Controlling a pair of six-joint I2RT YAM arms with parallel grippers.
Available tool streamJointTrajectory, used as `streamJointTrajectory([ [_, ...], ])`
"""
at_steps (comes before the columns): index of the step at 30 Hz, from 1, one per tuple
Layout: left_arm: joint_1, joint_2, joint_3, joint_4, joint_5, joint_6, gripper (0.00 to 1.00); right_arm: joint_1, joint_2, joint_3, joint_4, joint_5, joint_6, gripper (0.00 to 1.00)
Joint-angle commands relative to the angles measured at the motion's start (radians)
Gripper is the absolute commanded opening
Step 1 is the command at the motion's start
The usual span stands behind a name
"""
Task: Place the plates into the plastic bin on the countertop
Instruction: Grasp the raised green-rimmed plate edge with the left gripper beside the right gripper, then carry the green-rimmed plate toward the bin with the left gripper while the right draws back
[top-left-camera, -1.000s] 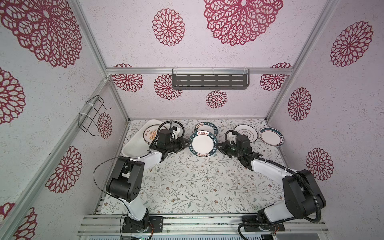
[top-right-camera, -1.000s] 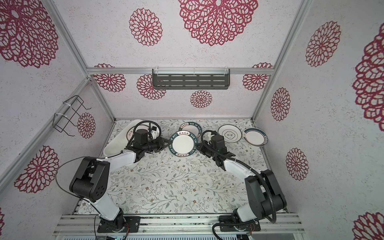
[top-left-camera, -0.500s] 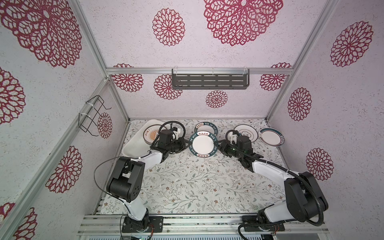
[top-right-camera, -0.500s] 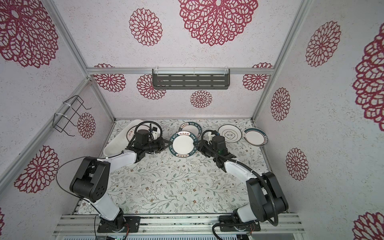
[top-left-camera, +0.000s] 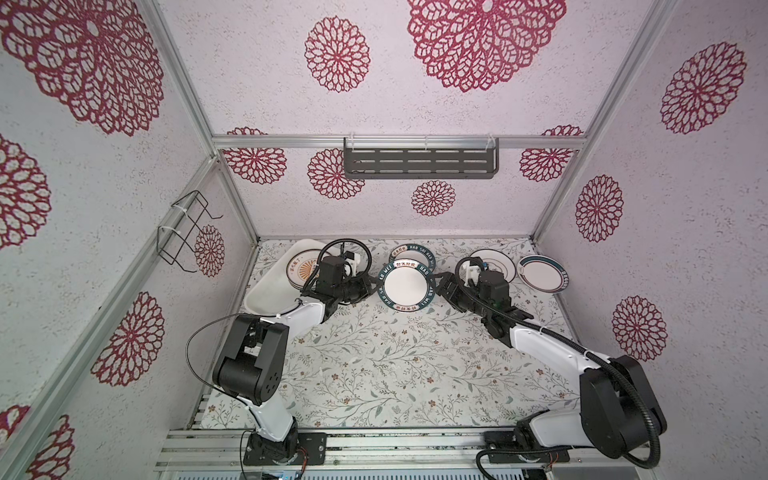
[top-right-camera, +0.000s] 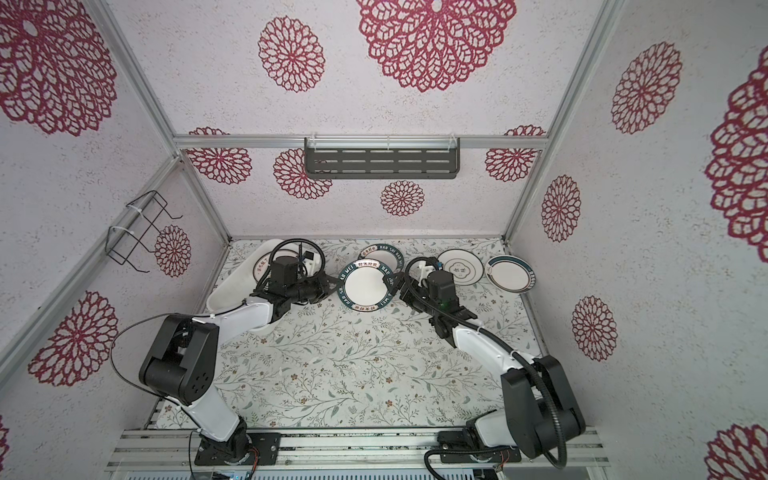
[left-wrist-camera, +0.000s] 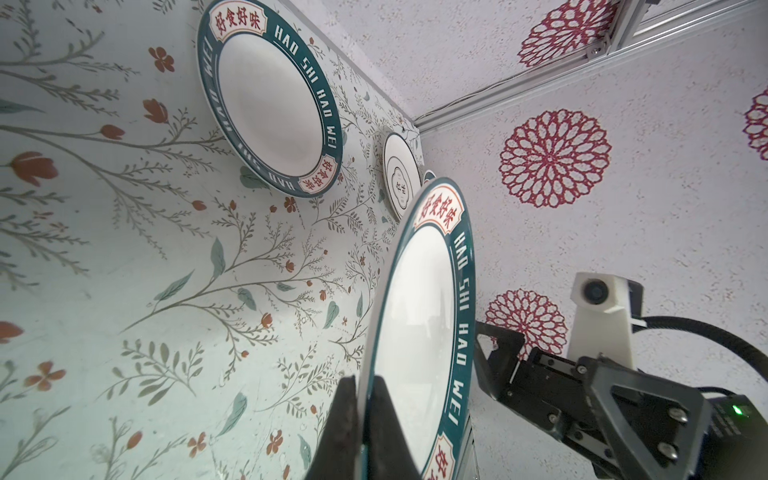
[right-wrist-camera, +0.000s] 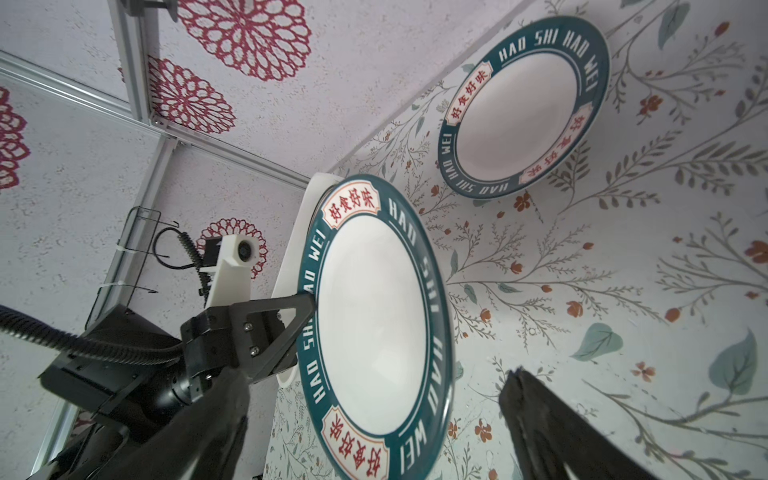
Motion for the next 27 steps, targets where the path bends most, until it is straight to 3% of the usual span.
streamJointTrajectory([
  [1, -0.008, -0.046, 0.034, 0.025, -0.003, 0.011, 0.03, -0.002, -0.047, -0.008, -0.019, 0.045, -0.038, 0.99],
  [12, -0.007, -0.088, 0.035, -0.038, -0.023, 0.022, 0.03, 0.0, -0.08, -0.023, -0.049, 0.073, -0.036, 0.99],
  [27, 0.014, -0.153, 0.201, -0.393, -0.037, 0.162, 0.03, -0.007, -0.109, 0.114, -0.203, 0.224, -0.143, 0.99],
])
